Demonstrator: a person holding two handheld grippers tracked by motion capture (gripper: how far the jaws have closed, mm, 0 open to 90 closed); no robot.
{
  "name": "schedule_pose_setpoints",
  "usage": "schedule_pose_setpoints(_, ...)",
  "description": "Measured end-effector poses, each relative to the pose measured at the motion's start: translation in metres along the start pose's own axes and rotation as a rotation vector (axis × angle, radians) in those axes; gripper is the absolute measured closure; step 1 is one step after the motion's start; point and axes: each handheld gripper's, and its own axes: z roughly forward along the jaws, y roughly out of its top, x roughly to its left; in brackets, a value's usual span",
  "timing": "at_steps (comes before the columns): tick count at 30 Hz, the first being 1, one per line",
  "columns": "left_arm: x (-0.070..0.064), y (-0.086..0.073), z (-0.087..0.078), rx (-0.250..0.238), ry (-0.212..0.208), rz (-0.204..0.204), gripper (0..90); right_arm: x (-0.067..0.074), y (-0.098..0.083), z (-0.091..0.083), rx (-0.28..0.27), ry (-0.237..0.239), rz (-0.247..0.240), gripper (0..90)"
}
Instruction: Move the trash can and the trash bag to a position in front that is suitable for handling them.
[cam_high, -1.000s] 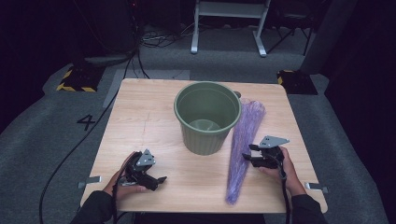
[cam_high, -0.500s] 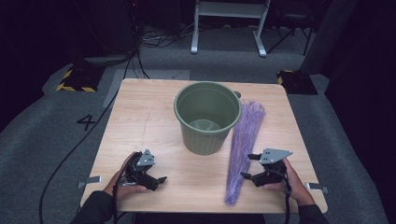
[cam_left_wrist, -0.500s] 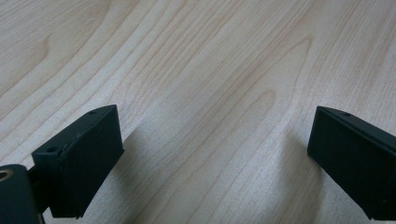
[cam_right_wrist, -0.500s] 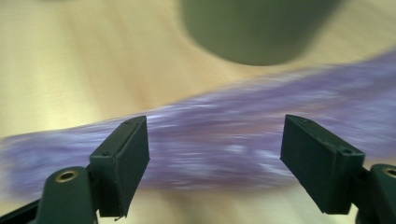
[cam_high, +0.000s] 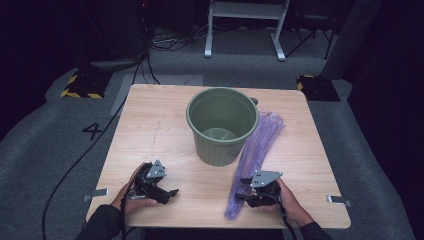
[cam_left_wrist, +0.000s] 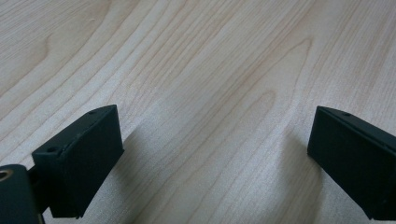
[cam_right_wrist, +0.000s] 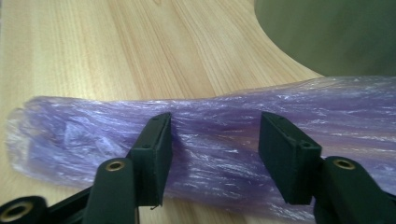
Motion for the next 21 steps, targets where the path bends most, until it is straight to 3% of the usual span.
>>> schedule_pose_setpoints(9, 0.0, 0.0, 0.0, 0.0, 0.0, -0.001, 2.9, -0.003, 0.01, 0.019, -0.012, -0.041, 0.049, 36.4)
schedule_pose_setpoints(11, 0.0, 0.0, 0.0, 0.0, -0.001, -0.001, 2.9, -0.007, 0.013, 0.023, -0.015, -0.086, 0.077, 34.5)
schedule_pose_setpoints(14, 0.0, 0.0, 0.0, 0.0, -0.001, 0.001, 2.8, -0.009, 0.017, 0.026, -0.023, -0.103, 0.093, 32.7)
schedule_pose_setpoints(18, 0.0, 0.0, 0.0, 0.0, -0.001, 0.001, 2.8, -0.008, 0.021, 0.024, -0.042, -0.096, 0.091, 33.4)
schedule_pose_setpoints(21, 0.0, 0.0, 0.0, 0.0, -0.001, 0.001, 2.9, -0.008, 0.024, 0.013, -0.071, -0.112, 0.058, 33.3)
